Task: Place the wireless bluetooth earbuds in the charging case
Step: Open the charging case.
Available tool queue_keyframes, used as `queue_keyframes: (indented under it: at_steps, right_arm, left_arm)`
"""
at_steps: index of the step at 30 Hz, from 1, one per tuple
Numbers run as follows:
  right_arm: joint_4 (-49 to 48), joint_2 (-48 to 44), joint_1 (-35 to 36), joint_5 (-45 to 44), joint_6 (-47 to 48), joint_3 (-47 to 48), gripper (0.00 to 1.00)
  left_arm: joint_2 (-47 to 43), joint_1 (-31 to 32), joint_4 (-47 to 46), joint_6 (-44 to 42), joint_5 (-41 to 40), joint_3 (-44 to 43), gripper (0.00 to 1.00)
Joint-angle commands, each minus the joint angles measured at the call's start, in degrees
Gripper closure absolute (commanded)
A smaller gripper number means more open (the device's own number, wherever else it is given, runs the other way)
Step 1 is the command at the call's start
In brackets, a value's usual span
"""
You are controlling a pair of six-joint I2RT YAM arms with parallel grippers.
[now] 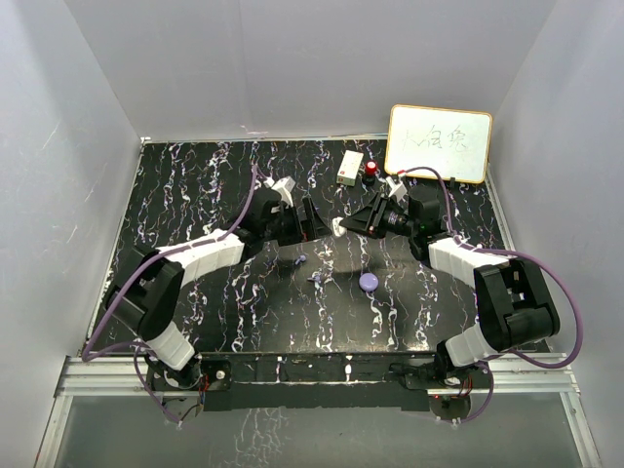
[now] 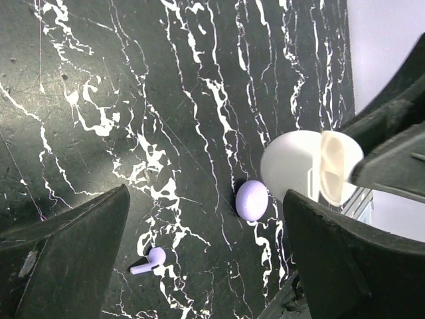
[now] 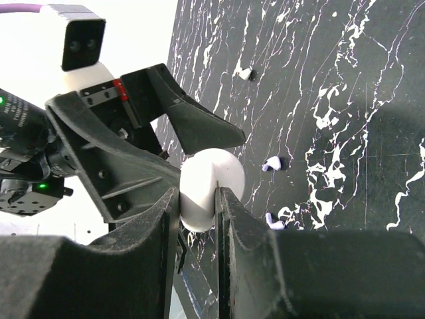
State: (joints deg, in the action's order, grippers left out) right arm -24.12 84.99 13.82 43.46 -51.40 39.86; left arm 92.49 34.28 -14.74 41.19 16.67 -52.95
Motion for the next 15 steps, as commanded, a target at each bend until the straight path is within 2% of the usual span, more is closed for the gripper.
queue_keyframes:
  at_steps: [1, 15]
  right_arm:
    - [-4.8, -1.4, 0.1, 1.5, -1.5, 1.3, 1.00]
    - [-7.5, -1.5, 0.2, 2.3, -3.6, 0.1, 1.00]
  left_arm:
    - [1.4, 1.0, -1.8, 0.7, 0.5, -2.0, 0.01]
    - [3.5, 1.4, -3.5, 1.8, -0.3, -4.0, 0.01]
